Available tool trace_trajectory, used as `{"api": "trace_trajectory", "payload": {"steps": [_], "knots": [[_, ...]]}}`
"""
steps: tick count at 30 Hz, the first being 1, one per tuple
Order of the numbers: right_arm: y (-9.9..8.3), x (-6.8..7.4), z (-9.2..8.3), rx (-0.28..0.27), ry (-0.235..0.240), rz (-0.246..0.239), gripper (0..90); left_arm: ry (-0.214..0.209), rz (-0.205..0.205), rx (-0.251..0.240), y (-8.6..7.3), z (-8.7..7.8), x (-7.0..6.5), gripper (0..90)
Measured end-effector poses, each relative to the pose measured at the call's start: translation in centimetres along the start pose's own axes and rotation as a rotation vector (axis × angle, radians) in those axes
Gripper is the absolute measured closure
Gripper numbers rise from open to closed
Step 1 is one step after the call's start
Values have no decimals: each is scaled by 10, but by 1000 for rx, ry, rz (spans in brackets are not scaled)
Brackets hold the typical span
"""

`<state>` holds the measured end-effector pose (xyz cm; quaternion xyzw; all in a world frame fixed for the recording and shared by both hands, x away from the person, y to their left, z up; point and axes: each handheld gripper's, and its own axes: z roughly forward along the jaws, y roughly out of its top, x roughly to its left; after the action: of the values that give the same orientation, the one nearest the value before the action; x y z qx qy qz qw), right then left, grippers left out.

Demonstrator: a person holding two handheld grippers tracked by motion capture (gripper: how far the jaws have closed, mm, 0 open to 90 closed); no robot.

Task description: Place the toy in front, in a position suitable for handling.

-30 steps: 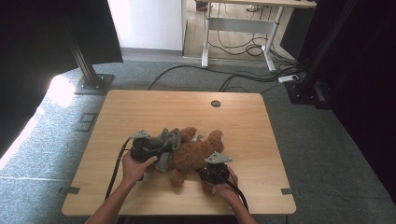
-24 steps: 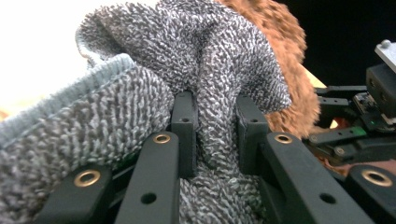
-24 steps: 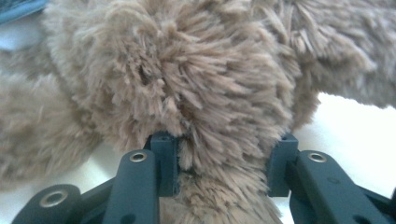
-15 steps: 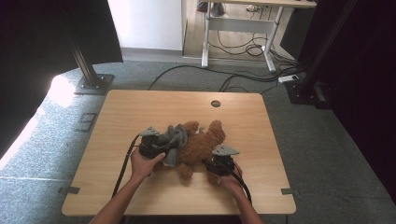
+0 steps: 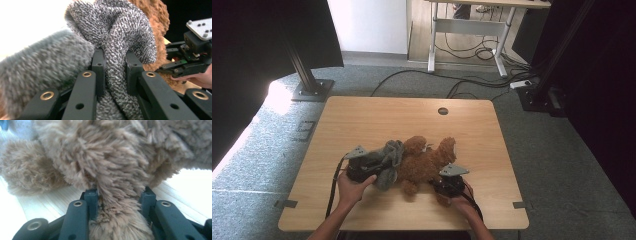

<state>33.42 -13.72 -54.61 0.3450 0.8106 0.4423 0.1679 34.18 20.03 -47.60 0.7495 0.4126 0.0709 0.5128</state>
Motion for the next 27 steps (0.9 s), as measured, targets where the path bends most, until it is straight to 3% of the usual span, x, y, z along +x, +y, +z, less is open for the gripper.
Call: {"api": "trace_trajectory", "payload": {"steps": [3,7,10,13,16,21,24,27], "knots": [[0,-1,0,-4,-1,0,621,33,-19,2,-2,-12,13,737],[0,0,0,-8,-7,-9,624,81,-74,7,-6,-26,32,735],[0,0,0,-7,-10,-11,626,68,-93,-20,0,-31,33,736],[-1,0,0,-9,-10,-13,627,18,-69,-52,17,-28,16,735],[-1,0,0,-13,-5,-9,627,-56,-25,-71,37,-16,-11,734],[-2,-1,0,-19,3,-2,626,-149,55,-28,63,26,-58,733],[-2,-1,0,-20,5,0,626,-168,87,28,70,60,-78,732],[-3,-1,0,-22,3,-3,626,-151,90,69,71,87,-85,730]]}}
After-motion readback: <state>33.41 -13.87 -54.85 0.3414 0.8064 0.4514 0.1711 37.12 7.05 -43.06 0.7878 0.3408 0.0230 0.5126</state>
